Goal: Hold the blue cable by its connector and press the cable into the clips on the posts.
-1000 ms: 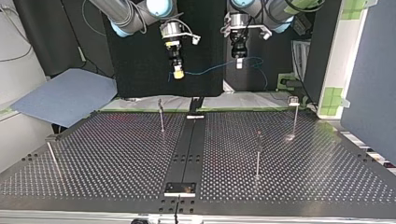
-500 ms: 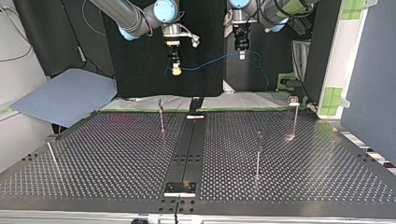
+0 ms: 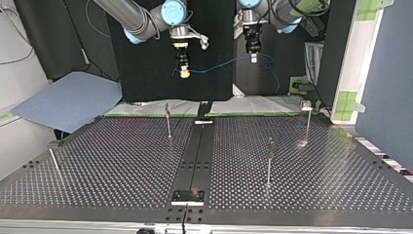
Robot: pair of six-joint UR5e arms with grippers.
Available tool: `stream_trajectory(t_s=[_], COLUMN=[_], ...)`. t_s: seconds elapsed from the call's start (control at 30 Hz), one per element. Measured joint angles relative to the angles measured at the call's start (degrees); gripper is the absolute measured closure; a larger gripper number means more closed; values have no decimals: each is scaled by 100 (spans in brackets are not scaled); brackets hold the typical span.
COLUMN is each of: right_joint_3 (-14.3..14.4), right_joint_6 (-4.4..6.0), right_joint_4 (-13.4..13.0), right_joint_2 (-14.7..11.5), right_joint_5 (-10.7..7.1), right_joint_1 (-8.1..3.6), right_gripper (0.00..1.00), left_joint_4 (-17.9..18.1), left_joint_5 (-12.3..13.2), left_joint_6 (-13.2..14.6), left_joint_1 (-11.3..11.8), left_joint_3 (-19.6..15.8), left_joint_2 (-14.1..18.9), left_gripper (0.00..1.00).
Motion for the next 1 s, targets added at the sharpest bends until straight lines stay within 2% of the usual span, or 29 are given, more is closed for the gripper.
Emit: stream_trajectory(t_s=[0.2,0.3,0.43,0.6,0.7,0.9,1.0], right_joint_3=[-194,-259,-333,-466,-559,-722,-792], right_joint_6=[235,297,324,343,363,541,578], right_joint_4=[120,204,309,422,492,564,607], right_joint_2=[-254,-390,-599,-893,-1038,-1257,-1275], right_joint_5=[-136,-262,-468,-761,-877,-1077,-1118], right_joint_1=[9,-3,-17,-28,-40,-76,-94], right_gripper=[100,100,100,100,100,100,100], left_joint_4=[-255,-408,-632,-938,-1096,-1401,-1563], left_joint_5=[-214,-223,-168,33,175,360,506], left_joint_6=[-66,-192,-289,-357,-401,-261,-221], left_joint_1=[11,60,142,261,332,570,727], left_joint_3=[0,12,86,300,446,712,783], left_joint_2=[281,434,660,965,1124,1432,1594], left_gripper=[99,99,99,99,99,99,99])
